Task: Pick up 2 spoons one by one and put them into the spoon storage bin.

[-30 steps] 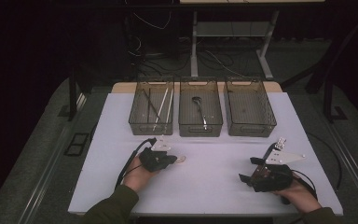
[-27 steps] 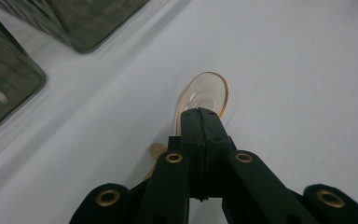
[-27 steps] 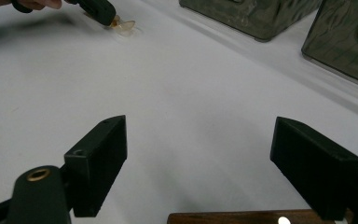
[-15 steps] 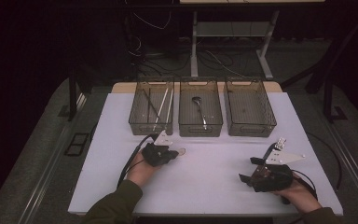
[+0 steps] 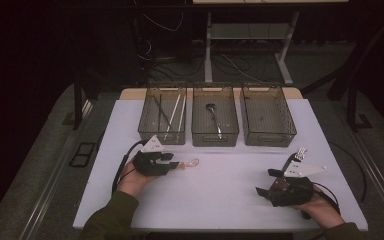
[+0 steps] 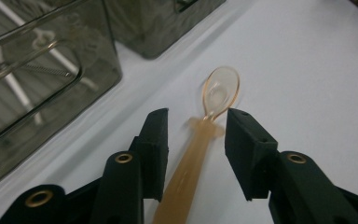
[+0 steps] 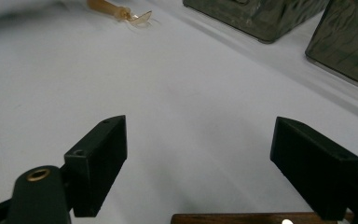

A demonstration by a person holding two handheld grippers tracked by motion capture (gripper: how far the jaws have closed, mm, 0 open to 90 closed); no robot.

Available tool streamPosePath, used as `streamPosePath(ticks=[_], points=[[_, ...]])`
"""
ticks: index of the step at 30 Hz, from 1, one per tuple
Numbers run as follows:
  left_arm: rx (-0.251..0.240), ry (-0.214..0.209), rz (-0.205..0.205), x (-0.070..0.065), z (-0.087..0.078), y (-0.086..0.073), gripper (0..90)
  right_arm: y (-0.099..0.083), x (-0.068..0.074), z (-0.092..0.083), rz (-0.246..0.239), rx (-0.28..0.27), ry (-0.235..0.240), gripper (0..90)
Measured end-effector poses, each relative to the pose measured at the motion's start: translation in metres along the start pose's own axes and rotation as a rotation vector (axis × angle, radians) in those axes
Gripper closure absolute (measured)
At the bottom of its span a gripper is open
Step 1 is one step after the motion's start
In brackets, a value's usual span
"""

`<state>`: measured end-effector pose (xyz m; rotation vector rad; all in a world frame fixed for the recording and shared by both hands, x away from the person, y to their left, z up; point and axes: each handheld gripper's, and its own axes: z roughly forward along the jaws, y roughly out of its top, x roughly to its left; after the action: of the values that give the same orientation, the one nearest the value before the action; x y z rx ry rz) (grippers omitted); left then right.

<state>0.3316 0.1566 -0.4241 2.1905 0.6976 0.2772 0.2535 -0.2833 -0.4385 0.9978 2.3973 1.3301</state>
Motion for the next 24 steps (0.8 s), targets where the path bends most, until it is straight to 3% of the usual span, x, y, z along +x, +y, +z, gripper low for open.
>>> streamPosePath(ticks=[12, 17, 24], points=[[0.110, -0.010, 0.037, 0.007, 0.012, -0.014, 55.3, 0.000, 0.001, 0.001, -0.004, 0.007, 0.011, 18.7], [0.116, -0.016, 0.045, 0.006, 0.014, -0.016, 58.2, 0.000, 0.001, 0.001, -0.003, 0.006, 0.015, 18.7], [0.124, -0.027, 0.071, 0.003, 0.014, -0.015, 69.2, 0.000, 0.001, 0.001, -0.002, 0.005, 0.015, 18.7]])
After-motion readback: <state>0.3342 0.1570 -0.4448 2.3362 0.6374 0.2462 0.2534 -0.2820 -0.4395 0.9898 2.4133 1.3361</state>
